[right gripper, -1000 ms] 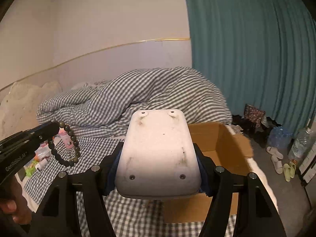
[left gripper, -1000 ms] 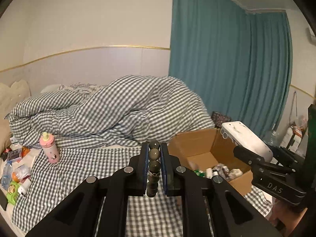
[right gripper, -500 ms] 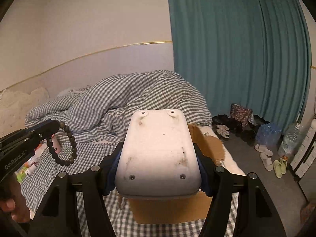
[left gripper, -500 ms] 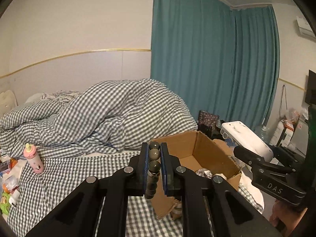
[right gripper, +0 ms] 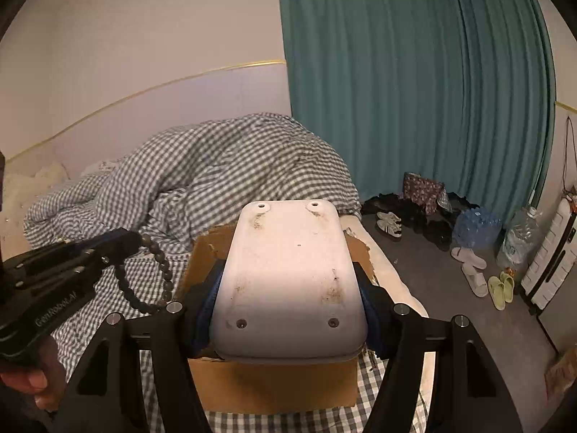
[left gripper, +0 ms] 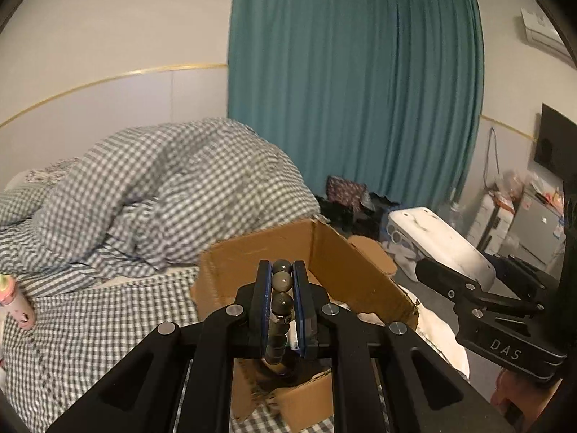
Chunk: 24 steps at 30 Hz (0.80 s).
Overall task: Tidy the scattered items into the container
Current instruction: 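Lift the bead bracelet and white plate and carry them over the box, then open both grippers to drop the bracelet and plate into the box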
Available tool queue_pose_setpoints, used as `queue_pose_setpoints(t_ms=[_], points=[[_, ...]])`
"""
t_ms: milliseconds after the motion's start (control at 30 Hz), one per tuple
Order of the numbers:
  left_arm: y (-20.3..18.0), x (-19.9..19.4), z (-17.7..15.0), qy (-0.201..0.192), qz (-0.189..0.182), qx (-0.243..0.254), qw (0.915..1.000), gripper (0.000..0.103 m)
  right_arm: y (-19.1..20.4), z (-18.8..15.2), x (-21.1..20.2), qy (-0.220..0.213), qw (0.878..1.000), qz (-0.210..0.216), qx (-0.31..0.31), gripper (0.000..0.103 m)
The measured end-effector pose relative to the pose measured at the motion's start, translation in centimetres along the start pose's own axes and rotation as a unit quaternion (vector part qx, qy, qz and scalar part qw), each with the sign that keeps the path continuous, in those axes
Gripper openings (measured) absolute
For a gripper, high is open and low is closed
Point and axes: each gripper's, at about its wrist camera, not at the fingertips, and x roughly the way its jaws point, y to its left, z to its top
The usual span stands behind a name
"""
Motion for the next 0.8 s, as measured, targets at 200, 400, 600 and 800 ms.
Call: queue_pose_setpoints(t_ms=[200,400,600,800], points=[[-0.7,4.7,-0.9,0.036,-0.012,0.000,0.9993,0.011,-1.0,-0.5,2.6,0.019,1.000,-0.003,0.002,0.064],[-0.6,8.9,-2.2,0.072,-0.011,0.002,0.9974,0.011,-1.6,-1.2,6.0,0.044,0.999,0.001,-0.001,0.064],[0.0,11.7,-3.8,0.102,-0.001,0.000,0.9947,0.014,-1.7,-2.0,8.6,0.063,0.998,0.005,-0.002,0.064],[0.9,12.0,-3.9,0.083,0.015,0.003,0.9964,0.057,-1.1,-2.3,10.4,0.075,0.997,0.006,-0.008,0.064]])
